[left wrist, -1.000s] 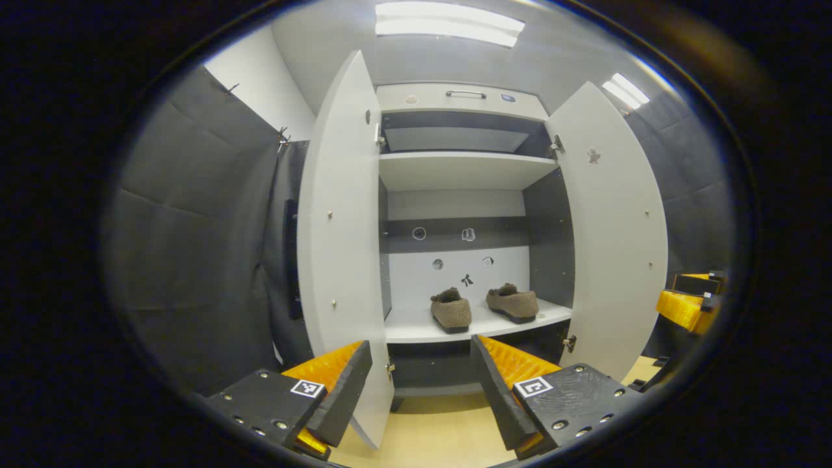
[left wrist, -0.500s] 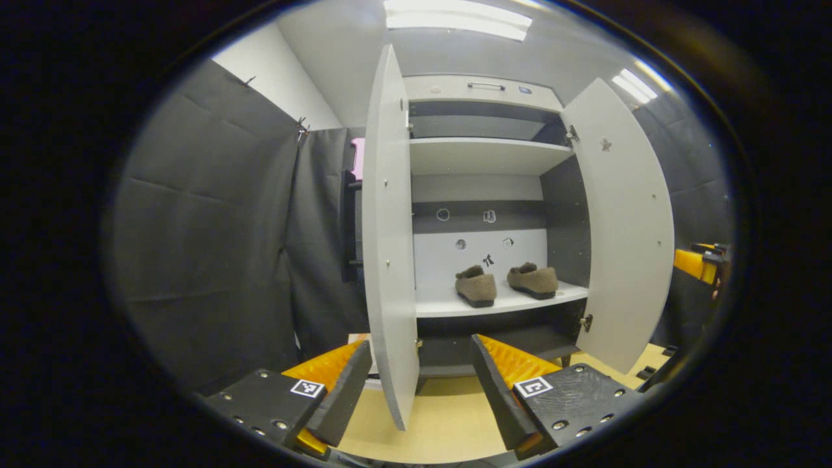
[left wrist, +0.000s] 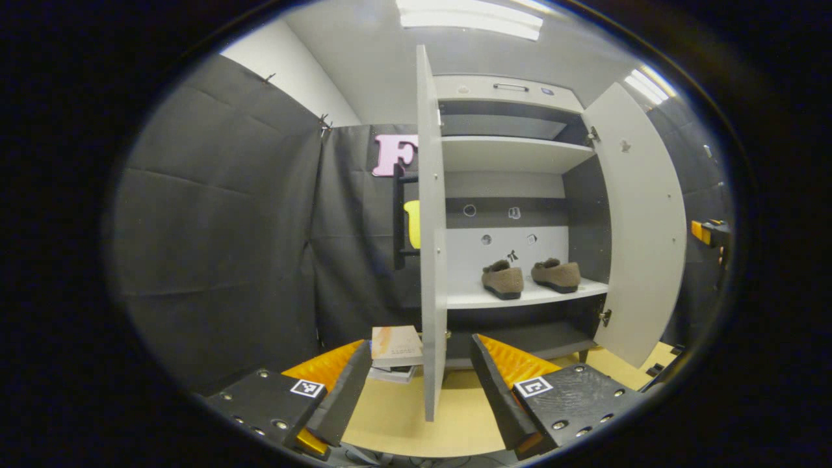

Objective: Grab one shoe with the right hand and put it into the shoe cabinet, grab the other shoe with the left hand and put it into the shoe cabinet; then close the right door with the right hand and the left door with the left hand.

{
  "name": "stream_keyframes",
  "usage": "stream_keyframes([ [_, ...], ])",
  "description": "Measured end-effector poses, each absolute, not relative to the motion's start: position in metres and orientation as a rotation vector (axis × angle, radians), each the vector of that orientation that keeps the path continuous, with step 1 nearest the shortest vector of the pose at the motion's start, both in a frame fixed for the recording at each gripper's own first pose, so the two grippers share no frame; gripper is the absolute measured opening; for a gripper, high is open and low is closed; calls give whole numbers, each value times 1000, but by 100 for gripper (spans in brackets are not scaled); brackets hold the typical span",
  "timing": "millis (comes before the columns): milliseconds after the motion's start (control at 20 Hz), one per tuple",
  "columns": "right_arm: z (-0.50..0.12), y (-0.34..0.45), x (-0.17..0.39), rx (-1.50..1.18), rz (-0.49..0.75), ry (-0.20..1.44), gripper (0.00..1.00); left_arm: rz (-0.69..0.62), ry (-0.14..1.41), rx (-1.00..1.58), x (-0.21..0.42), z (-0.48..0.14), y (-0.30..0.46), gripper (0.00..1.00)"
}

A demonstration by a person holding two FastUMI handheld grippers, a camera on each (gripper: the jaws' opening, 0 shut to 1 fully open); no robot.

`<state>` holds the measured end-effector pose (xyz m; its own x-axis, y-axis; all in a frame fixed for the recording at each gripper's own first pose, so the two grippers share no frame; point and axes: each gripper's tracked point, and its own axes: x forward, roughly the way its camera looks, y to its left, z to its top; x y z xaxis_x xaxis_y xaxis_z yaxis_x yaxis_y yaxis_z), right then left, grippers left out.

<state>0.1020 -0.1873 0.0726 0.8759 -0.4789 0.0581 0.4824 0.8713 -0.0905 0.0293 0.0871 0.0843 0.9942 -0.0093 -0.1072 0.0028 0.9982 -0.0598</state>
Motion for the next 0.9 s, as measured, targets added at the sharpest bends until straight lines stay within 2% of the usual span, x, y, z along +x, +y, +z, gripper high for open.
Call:
stream_keyframes([
  [250,59,-187,129,-82,-500,12,98,25,110,-57,28,84,102,90],
  [300,56,-186,130,-85,-508,25,96,29,111,-54,29,84,103,90],
  [350,60,-184,129,-97,-511,8,95,32,109,-50,29,84,104,94],
  [500,61,-175,129,-139,-492,14,91,33,104,-50,31,85,104,94],
  [550,62,-172,128,-144,-486,12,91,33,104,-52,30,85,105,90],
  [600,62,-168,128,-144,-475,18,92,34,103,-55,30,85,104,90],
  [650,63,-163,127,-139,-461,14,94,37,101,-57,30,84,104,94],
  [700,62,-156,128,-136,-444,17,92,37,100,-62,30,84,104,90],
  [800,61,-140,130,-136,-407,16,92,38,101,-69,30,84,104,90],
  [850,62,-133,131,-137,-391,13,92,39,102,-72,30,84,104,94],
  [900,61,-126,132,-136,-375,14,94,41,104,-75,30,84,104,94],
])
